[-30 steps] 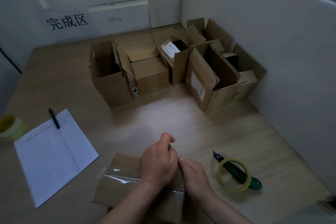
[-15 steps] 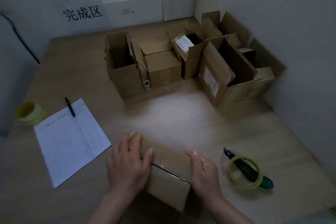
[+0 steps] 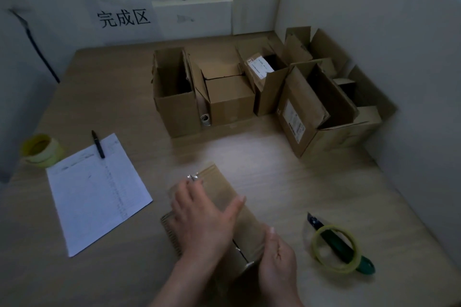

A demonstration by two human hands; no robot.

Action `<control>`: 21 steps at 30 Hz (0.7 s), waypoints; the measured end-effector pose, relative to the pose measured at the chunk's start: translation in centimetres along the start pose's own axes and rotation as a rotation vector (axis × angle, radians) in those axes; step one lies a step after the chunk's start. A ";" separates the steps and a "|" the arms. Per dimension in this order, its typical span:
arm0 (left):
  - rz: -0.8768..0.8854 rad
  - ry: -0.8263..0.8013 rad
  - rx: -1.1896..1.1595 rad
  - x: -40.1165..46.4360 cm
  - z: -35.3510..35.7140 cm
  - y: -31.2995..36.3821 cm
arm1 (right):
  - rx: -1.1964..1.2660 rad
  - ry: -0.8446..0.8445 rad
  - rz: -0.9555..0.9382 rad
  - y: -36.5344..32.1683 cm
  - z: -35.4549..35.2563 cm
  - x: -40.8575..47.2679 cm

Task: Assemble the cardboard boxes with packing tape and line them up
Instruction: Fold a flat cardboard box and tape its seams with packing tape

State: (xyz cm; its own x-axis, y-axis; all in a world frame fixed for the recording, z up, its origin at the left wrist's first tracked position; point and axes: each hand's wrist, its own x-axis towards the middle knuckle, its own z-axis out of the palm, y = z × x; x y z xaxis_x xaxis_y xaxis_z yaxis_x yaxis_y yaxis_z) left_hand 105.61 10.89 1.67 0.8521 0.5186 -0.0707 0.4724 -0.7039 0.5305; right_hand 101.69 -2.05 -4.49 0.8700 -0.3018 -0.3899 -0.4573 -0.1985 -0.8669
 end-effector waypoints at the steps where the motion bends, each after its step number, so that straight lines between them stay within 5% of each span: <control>1: -0.019 -0.057 0.034 -0.3 0.5 0.4 | 0.019 -0.009 0.018 -0.1 0.2 -0.2; 4: 0.031 -0.160 0.185 1.2 1.4 1.6 | 0.037 -0.093 0.051 -0.3 0.4 -0.5; 7: 0.365 -0.283 0.369 3.4 1.4 1.6 | 0.037 -0.197 0.082 -0.4 -0.6 0.2; 9: 0.622 -0.446 0.417 4.8 0.4 1.5 | -0.021 -0.102 0.007 -1.3 -1.7 2.1; 13: 0.865 -0.654 0.410 7.4 -1.2 1.5 | -0.146 -0.013 -0.286 -5.5 -3.8 5.9; 18: 1.141 -0.723 0.284 8.3 -0.7 2.3 | -0.323 -0.277 -0.449 -9.0 -3.7 9.6; 21: 1.320 -0.577 0.054 8.1 0.6 2.3 | -0.525 -0.395 -0.516 -10.3 -3.7 11.7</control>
State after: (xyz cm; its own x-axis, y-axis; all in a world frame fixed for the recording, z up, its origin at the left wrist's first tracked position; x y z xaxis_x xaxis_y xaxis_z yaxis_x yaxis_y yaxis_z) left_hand 113.77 13.19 1.84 0.6294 -0.7700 0.1050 -0.7219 -0.5293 0.4459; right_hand 115.91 -6.97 1.07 0.9497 0.2758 -0.1486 0.0750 -0.6607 -0.7469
